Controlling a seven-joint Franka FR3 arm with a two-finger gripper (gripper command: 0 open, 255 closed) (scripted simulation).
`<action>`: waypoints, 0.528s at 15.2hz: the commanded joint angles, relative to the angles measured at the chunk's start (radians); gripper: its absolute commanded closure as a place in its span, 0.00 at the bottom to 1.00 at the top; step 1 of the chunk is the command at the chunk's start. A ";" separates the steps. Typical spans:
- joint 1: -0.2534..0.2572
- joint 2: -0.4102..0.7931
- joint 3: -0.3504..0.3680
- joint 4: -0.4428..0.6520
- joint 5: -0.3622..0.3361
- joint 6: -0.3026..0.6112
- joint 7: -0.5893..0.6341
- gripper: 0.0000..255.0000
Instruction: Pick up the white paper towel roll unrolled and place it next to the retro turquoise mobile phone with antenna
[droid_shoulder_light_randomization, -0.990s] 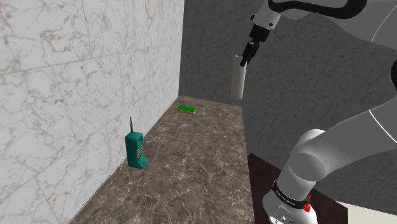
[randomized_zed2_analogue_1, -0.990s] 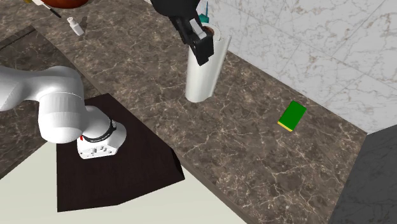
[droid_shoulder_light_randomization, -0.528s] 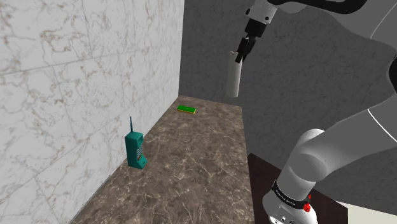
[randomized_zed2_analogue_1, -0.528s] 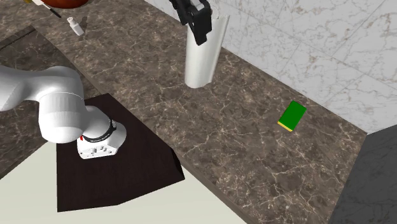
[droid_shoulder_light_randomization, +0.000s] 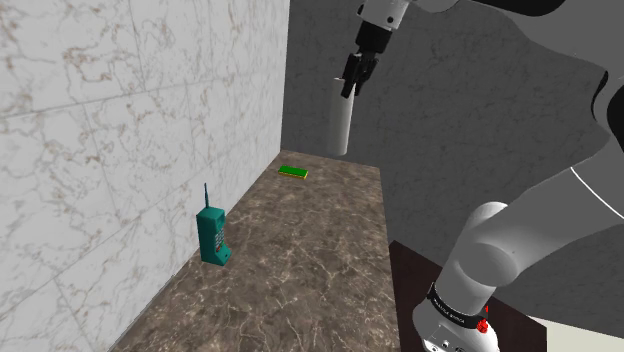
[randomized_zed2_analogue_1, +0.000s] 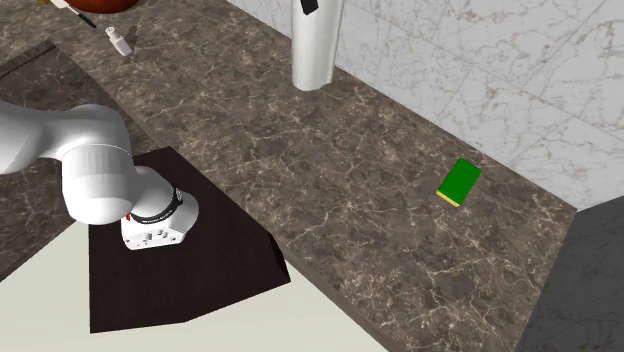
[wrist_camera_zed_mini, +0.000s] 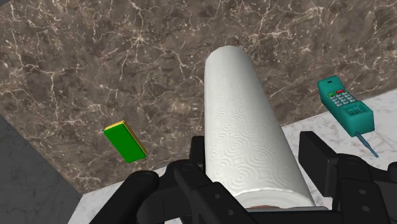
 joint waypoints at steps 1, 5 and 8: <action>0.011 0.023 0.038 0.013 0.008 0.012 0.049 1.00; 0.033 0.081 0.112 0.063 0.016 0.023 0.143 1.00; 0.050 0.136 0.167 0.114 0.014 0.029 0.214 1.00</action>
